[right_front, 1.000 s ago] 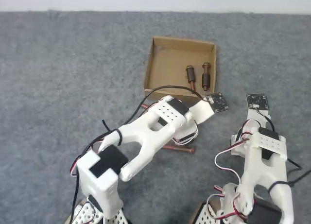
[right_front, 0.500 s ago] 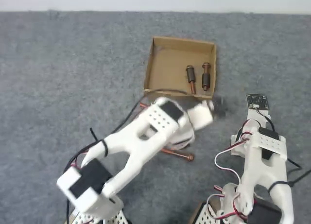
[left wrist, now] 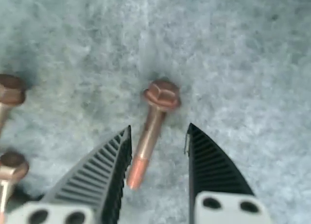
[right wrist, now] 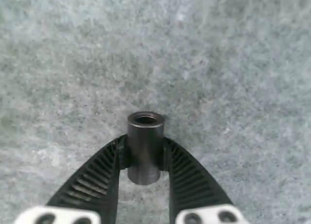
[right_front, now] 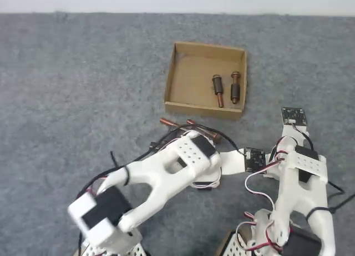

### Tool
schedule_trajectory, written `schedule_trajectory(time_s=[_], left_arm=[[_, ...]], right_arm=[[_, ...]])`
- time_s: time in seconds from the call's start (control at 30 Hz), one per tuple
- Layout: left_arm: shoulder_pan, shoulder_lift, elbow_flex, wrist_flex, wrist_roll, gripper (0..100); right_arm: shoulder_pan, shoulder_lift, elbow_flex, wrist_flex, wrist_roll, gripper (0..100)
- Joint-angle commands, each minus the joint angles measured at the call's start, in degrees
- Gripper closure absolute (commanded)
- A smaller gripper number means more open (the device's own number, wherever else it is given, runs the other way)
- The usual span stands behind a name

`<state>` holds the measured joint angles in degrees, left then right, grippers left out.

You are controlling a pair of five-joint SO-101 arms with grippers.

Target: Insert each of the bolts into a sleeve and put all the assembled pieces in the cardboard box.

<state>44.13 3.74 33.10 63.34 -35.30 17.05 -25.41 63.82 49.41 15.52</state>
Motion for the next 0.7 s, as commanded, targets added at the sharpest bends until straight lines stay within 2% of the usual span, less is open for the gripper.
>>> schedule_trajectory(time_s=[0.0,0.17,0.5,0.67], left_arm=[[0.5,6.1,-7.2,-0.7,-0.4,83],[1.2,10.5,-12.0,2.1,1.0,83],[4.1,10.3,-12.3,0.2,1.4,83],[4.3,10.3,-12.1,-1.8,6.2,83]], right_arm=[[-0.7,-2.0,-0.2,-0.5,0.8,99.1],[-0.9,-2.0,-0.2,-0.4,1.1,99.1],[-0.9,-2.0,-0.2,-0.5,1.1,99.1],[1.4,-2.6,-0.5,-0.2,0.5,99.1]])
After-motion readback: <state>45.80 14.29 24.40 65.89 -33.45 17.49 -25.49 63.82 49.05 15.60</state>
